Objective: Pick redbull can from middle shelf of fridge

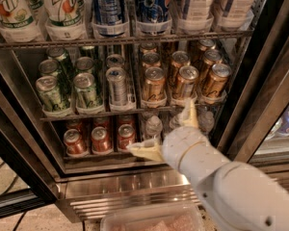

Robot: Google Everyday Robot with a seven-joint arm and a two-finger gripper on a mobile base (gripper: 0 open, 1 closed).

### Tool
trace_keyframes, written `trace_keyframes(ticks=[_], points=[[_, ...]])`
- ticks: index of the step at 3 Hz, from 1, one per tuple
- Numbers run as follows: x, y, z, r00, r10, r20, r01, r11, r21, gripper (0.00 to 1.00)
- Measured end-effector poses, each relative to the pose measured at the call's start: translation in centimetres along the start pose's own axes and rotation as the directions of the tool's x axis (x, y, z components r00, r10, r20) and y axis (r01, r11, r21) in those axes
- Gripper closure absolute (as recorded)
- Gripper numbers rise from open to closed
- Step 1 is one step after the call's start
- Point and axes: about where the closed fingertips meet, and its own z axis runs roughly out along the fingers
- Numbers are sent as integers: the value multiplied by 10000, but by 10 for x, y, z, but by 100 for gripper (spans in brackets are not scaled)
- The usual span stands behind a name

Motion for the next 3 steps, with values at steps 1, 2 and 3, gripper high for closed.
trace_keyframes(ticks=[1, 2, 3], points=[[-24, 23, 10, 9957, 286, 878, -251, 9989, -403, 0], [-19, 21, 7, 9975, 188, 687, -162, 9992, -369, 0], [-15, 21, 7, 9983, 93, 570, -77, 9996, -288, 0]])
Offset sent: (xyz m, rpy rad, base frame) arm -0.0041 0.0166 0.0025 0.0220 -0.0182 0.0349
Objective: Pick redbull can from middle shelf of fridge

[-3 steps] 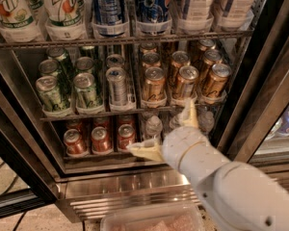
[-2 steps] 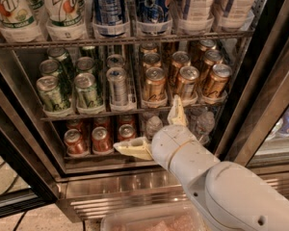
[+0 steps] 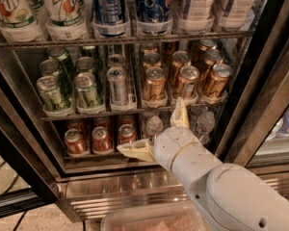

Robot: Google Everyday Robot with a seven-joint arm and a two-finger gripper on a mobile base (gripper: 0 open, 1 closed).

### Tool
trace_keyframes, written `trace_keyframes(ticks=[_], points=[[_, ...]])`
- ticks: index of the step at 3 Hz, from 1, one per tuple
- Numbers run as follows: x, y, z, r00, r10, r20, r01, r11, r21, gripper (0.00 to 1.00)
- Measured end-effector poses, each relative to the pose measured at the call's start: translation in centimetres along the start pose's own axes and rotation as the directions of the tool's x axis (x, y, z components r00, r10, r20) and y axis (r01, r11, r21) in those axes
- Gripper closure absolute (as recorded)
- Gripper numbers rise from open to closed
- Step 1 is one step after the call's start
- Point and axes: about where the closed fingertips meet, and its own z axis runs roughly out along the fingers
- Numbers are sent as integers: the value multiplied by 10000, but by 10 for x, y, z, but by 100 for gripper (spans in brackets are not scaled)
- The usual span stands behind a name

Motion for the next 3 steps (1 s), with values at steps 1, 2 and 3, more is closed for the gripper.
trace_keyframes(ticks=[1, 2, 3], points=[[5, 2, 5, 9999, -103, -71, 103, 9999, 38, 5], [5, 6, 16, 9998, -199, 65, 199, 9998, 27, 17], [4, 12, 30, 9994, -222, 258, 226, 9997, -125, 20]])
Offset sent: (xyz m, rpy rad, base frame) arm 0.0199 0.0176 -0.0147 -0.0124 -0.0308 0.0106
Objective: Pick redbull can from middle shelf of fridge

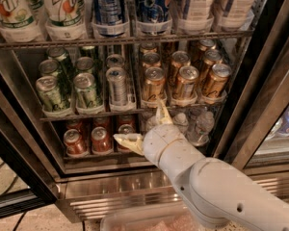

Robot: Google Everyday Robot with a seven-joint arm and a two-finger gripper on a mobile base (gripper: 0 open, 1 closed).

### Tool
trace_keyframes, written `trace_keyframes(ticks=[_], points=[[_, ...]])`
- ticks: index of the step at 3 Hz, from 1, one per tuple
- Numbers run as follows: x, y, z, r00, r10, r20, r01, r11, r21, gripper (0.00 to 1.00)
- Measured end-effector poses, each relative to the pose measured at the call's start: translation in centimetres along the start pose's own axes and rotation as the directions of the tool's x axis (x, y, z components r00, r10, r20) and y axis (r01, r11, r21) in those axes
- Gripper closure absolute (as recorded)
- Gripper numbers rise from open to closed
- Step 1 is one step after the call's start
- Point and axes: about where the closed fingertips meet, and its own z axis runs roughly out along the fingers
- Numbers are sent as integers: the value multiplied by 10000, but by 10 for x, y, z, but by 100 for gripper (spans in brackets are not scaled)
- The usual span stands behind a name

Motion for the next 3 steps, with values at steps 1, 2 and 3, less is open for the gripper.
trace_keyframes(ticks=[1, 2, 3], points=[[-1, 1, 1, 10000, 3, 14, -3, 10000, -31, 38], [-1, 1, 1, 10000, 3, 13, -3, 10000, -30, 38], [-2, -6, -15, 9996, 57, -284, -51, 9998, 212, 33]])
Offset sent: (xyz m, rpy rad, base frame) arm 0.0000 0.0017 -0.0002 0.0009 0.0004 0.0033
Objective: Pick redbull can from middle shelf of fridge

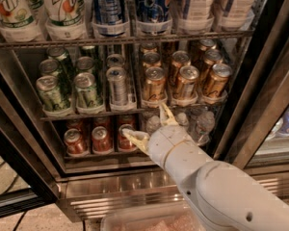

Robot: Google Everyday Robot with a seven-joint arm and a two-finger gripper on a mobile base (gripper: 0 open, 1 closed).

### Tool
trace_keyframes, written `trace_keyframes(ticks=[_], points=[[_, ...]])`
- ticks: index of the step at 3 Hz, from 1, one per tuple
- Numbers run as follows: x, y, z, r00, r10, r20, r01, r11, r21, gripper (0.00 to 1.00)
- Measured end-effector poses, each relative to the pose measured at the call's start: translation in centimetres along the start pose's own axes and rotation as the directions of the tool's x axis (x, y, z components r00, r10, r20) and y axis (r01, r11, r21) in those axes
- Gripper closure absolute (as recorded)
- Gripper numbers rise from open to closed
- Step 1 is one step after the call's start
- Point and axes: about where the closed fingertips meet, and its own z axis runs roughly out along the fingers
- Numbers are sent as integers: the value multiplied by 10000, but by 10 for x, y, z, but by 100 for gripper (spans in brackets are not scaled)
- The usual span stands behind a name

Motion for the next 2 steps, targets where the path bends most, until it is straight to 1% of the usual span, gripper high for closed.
trace_keyframes(ticks=[1, 2], points=[[-7, 2, -1, 9997, 143, 182, -146, 9997, 174, 32], [-14, 4, 7, 9973, 446, 579, -462, 9986, 275, 35]])
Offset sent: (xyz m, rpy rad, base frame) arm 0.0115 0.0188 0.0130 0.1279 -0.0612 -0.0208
